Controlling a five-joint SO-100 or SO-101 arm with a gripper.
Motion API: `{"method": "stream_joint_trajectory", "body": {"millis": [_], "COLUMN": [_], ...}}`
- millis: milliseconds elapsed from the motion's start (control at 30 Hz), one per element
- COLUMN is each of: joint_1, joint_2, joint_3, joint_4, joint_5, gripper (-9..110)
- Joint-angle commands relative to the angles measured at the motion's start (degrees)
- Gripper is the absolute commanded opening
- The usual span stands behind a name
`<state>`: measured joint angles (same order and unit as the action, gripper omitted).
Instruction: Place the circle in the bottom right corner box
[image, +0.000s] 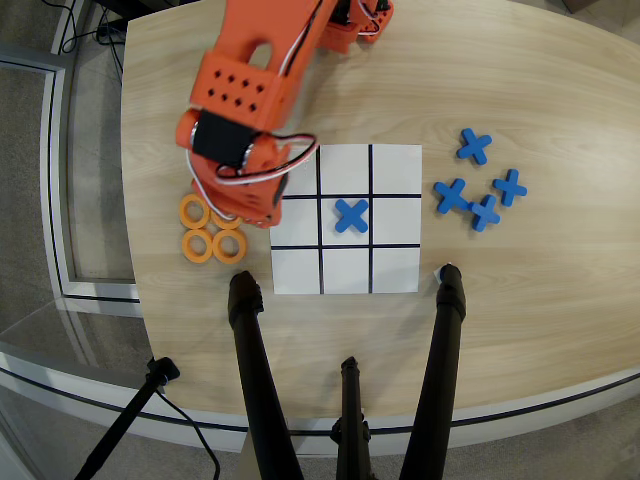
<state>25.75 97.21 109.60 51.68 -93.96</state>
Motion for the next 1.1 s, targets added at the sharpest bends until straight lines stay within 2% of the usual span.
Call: {"method": "stream_joint_trajectory", "body": {"millis": [0,567,1067], "joint_1": [0.8,4.0,4.4], "joint_2": [-2.9,-15.0,-19.6], "joint_3": [-2.5,-10.9,-10.4], "joint_4": [-3.5,-5.4,-6.1], "joint_5": [-0.4,-1.8,-2.1], "gripper": [16,16,16]}}
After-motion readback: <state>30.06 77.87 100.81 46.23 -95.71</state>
